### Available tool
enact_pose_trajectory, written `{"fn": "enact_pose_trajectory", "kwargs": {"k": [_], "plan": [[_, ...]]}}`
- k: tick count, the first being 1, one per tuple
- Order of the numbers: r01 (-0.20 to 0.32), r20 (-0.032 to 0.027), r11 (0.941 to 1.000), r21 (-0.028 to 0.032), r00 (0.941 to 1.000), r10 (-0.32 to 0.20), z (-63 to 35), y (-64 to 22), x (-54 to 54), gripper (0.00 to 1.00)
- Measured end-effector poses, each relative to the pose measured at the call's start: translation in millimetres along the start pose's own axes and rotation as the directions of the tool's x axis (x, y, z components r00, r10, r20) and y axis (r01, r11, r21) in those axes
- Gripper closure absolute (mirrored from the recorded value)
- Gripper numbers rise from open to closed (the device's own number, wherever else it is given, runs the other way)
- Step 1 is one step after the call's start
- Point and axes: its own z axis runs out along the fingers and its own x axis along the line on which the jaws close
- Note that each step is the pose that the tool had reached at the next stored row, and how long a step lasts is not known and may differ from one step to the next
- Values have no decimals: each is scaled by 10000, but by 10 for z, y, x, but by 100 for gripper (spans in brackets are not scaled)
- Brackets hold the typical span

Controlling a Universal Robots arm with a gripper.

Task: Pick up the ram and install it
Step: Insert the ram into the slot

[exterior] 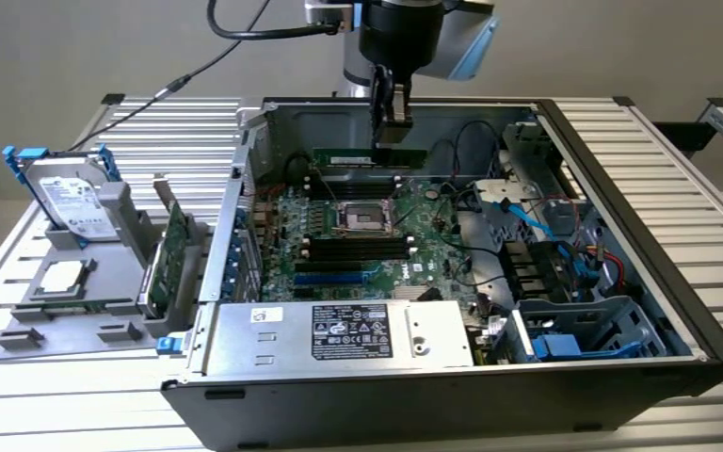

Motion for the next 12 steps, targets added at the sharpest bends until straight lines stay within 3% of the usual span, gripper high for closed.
{"fn": "enact_pose_trajectory", "kwargs": {"k": [5, 10, 12], "plan": [[0, 2, 10000, 0, 10000, 0, 2, 2, 5, 86], [21, 178, 10000, 4, 9998, -21, 35, 8, 110, 86], [37, 217, 10000, 6, 9998, -37, 70, 13, 134, 86]]}}
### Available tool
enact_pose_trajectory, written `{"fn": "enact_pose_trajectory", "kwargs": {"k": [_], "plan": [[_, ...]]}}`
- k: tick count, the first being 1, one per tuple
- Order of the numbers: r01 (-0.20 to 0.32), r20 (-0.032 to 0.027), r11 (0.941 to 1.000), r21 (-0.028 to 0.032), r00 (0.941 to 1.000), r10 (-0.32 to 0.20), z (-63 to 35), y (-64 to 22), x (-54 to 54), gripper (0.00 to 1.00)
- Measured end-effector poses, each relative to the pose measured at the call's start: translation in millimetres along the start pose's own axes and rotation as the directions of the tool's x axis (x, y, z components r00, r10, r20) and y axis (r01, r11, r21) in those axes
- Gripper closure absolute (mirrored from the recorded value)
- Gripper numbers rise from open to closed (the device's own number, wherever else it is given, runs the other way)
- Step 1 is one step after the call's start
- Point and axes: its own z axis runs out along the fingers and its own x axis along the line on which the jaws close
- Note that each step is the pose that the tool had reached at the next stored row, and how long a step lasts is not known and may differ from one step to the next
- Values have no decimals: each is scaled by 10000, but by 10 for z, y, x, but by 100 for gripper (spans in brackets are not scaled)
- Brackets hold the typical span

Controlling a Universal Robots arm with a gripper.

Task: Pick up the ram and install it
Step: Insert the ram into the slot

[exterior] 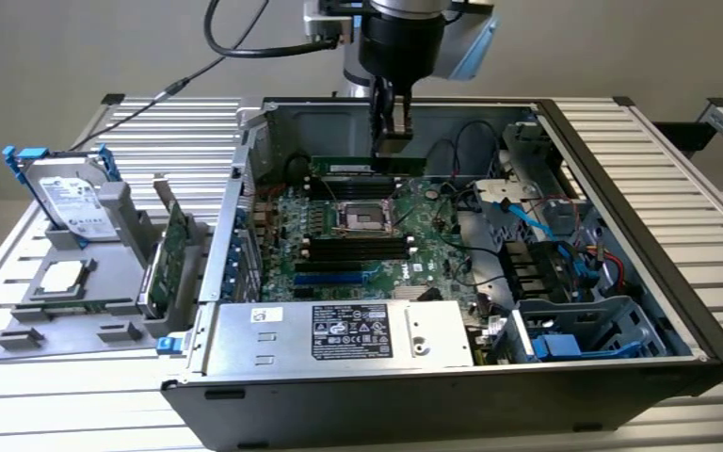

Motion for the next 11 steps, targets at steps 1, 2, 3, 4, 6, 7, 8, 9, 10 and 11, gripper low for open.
{"fn": "enact_pose_trajectory", "kwargs": {"k": [1, 2, 3, 4, 6, 7, 8, 9, 10, 11], "plan": [[11, 6, 10000, 0, 10000, -11, 19, 4, 8, 86], [30, 6, 10000, 0, 10000, -30, 36, 7, 11, 86], [69, 6, 10000, -1, 10000, -69, 54, 10, 12, 86], [136, 4, 9999, -2, 9999, -136, 74, 14, 12, 86], [289, -2, 9996, -4, 9996, -289, 110, 21, 14, 86], [365, -5, 9993, -5, 9993, -365, 127, 21, 14, 86], [432, -8, 9991, -5, 9991, -432, 146, 21, 15, 86], [488, -11, 9988, -6, 9988, -488, 164, 22, 16, 86], [533, -13, 9986, -7, 9986, -533, 182, 23, 18, 86], [559, -16, 9984, -8, 9984, -559, 202, 22, 19, 86]]}}
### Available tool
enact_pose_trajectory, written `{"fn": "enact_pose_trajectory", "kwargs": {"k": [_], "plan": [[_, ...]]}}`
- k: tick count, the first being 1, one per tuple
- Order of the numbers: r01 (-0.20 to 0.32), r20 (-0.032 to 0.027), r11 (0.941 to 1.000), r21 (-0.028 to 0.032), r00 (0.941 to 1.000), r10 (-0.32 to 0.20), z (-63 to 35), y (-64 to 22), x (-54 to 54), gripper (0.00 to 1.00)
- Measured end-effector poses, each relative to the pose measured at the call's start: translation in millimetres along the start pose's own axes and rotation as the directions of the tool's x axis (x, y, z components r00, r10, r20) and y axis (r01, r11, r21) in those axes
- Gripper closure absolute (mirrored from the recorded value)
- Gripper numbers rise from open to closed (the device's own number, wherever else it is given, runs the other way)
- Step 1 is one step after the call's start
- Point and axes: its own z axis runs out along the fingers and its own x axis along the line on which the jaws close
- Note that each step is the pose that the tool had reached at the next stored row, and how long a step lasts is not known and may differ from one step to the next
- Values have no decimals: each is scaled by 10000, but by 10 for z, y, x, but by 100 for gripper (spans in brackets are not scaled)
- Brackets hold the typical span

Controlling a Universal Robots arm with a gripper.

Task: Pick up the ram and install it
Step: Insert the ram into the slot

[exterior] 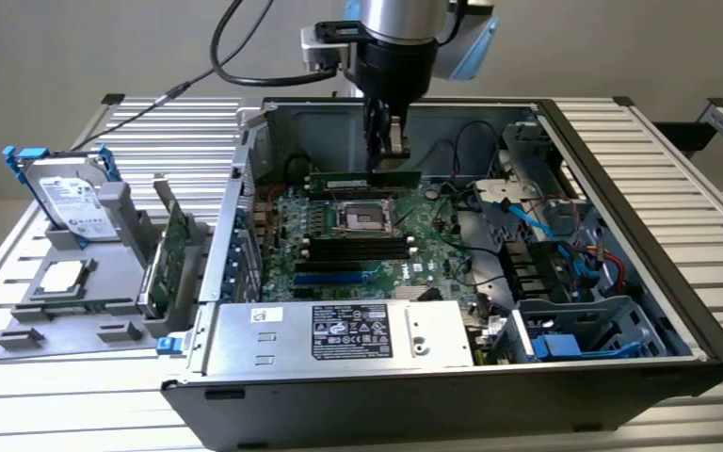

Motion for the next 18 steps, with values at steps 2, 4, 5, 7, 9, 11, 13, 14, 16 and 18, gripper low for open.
{"fn": "enact_pose_trajectory", "kwargs": {"k": [2, 4, 5, 7, 9, 11, 13, 14, 16, 18], "plan": [[24, -1, 10000, 0, 10000, -24, 36, -1, 2, 86], [32, -1, 10000, 0, 10000, -32, 72, -2, 5, 86], [34, -2, 10000, 0, 10000, -34, 90, -3, 6, 86], [36, -1, 10000, 0, 10000, -36, 126, -4, 9, 86], [36, -1, 10000, 0, 10000, -36, 164, -6, 16, 86], [35, -2, 10000, 0, 10000, -35, 200, -7, 23, 86], [36, -2, 10000, 0, 10000, -36, 236, -9, 27, 86], [36, -1, 10000, 0, 10000, -36, 254, -10, 29, 86], [35, -1, 10000, 1, 10000, -35, 290, -11, 33, 86], [15, -1, 10000, 0, 10000, -15, 325, -12, 36, 86]]}}
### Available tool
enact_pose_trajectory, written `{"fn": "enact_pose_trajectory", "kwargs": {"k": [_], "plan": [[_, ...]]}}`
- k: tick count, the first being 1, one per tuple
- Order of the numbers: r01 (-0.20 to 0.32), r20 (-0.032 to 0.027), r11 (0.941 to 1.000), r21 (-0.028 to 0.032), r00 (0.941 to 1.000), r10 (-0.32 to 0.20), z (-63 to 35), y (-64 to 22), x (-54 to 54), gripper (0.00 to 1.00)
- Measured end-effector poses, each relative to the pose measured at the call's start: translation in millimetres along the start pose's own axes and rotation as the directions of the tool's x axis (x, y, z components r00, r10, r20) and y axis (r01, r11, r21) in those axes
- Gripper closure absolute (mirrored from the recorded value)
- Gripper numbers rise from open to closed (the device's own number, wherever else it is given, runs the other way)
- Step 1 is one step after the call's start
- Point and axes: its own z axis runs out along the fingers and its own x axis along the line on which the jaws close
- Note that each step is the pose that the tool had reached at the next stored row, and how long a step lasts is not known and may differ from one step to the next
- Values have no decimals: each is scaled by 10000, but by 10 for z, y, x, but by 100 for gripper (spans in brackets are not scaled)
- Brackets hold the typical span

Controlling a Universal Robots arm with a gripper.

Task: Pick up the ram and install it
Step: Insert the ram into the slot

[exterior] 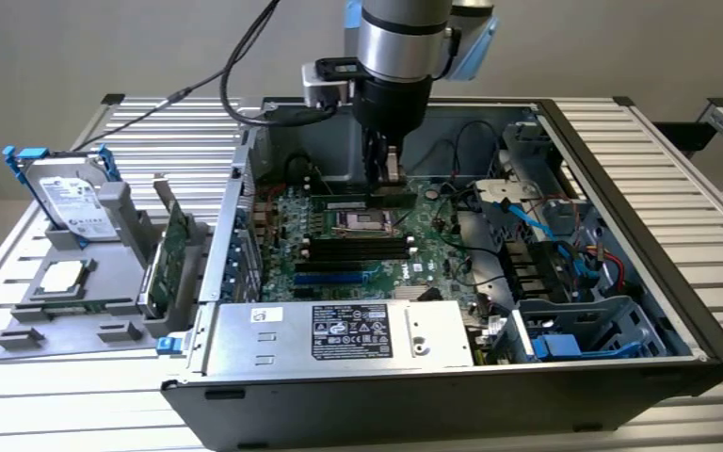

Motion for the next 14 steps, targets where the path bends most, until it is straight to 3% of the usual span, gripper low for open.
{"fn": "enact_pose_trajectory", "kwargs": {"k": [14], "plan": [[-333, -8, 9994, 2, 9994, 333, 256, 5, 23, 86]]}}
